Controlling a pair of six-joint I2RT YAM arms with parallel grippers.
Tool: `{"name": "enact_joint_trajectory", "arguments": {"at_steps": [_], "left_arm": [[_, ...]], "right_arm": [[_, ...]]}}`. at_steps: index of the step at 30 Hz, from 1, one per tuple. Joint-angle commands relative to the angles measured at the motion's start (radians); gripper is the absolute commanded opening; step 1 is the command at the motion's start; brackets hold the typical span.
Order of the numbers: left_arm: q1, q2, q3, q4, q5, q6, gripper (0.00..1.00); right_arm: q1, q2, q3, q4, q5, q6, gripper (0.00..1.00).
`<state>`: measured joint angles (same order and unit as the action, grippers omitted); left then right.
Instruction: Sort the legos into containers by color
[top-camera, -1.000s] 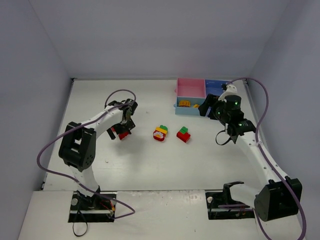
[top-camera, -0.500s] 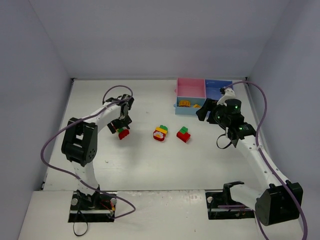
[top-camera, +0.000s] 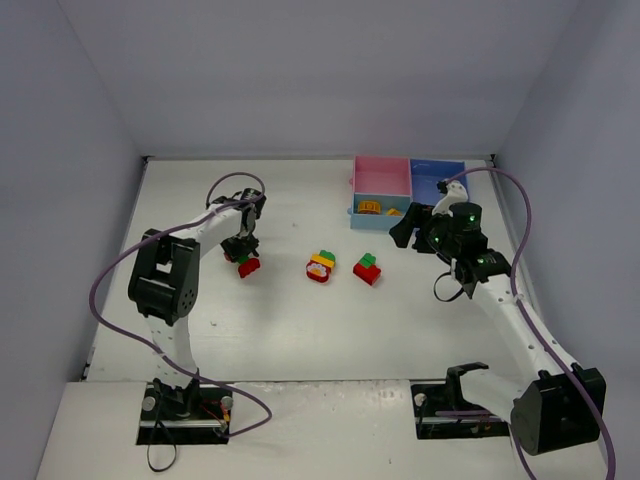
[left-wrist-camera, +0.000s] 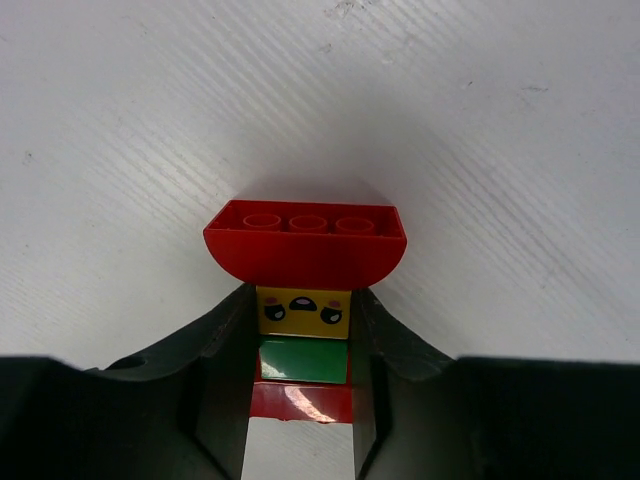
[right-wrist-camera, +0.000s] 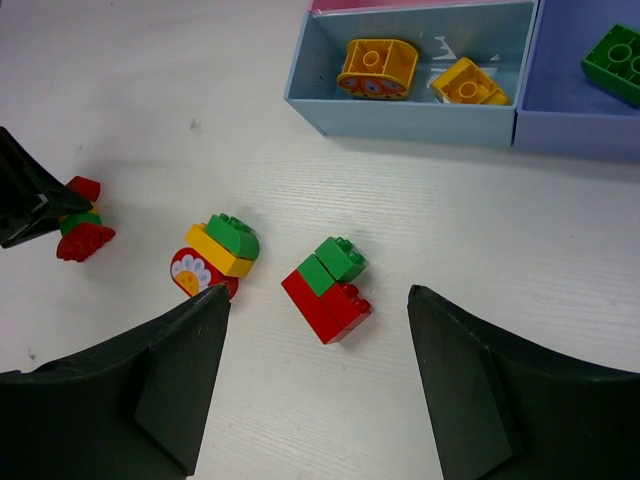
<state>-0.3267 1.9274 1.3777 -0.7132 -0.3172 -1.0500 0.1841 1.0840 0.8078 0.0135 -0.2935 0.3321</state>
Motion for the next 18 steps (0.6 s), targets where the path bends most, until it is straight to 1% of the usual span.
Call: {"name": "enact_joint_trajectory", "arguments": {"at_steps": [1, 4, 5, 6, 8, 9, 11, 13, 14, 16, 17, 18], "left_arm": [[0.005, -0.018, 0.014, 0.021, -0.006, 0.008, 0.26], [0.005, -0.016, 0.003, 0.024, 0.000, 0.004, 0.23], [0.005, -0.018, -0.003, 0.027, 0.004, 0.004, 0.20], [0.005, -0.018, -0.009, 0.040, 0.010, 0.010, 0.13], [0.005, -0.027, -0.017, 0.047, 0.027, 0.022, 0.04], [0.002, -0.040, -0.014, 0.066, 0.042, 0.069, 0.00], [-0.002, -0.067, -0.016, 0.075, 0.055, 0.090, 0.00], [-0.012, -0.131, -0.023, 0.122, 0.069, 0.186, 0.00], [-0.018, -0.154, -0.028, 0.139, 0.067, 0.259, 0.00], [-0.044, -0.203, -0.037, 0.193, 0.060, 0.344, 0.00], [-0.052, -0.249, -0.040, 0.208, 0.055, 0.426, 0.00], [-0.063, -0.275, -0.054, 0.251, 0.052, 0.470, 0.00]], "right_arm": [[-0.005, -0.018, 0.002, 0.046, -0.029, -0.001, 0.69], [-0.003, -0.015, 0.004, 0.048, -0.032, -0.002, 0.69], [-0.005, -0.013, 0.007, 0.048, -0.032, -0.004, 0.69], [-0.003, -0.012, 0.008, 0.048, -0.033, -0.002, 0.69], [-0.003, -0.010, 0.013, 0.048, -0.045, -0.004, 0.69], [-0.003, -0.007, 0.022, 0.049, -0.065, -0.005, 0.69], [-0.002, -0.007, 0.028, 0.049, -0.096, -0.004, 0.69], [-0.002, 0.004, 0.051, 0.049, -0.134, 0.004, 0.69], [0.000, 0.014, 0.062, 0.049, -0.180, 0.007, 0.69], [0.011, 0.024, 0.094, 0.049, -0.222, 0.010, 0.69], [0.015, 0.034, 0.103, 0.049, -0.239, 0.013, 0.69], [0.017, 0.040, 0.113, 0.049, -0.277, 0.015, 0.70]]}}
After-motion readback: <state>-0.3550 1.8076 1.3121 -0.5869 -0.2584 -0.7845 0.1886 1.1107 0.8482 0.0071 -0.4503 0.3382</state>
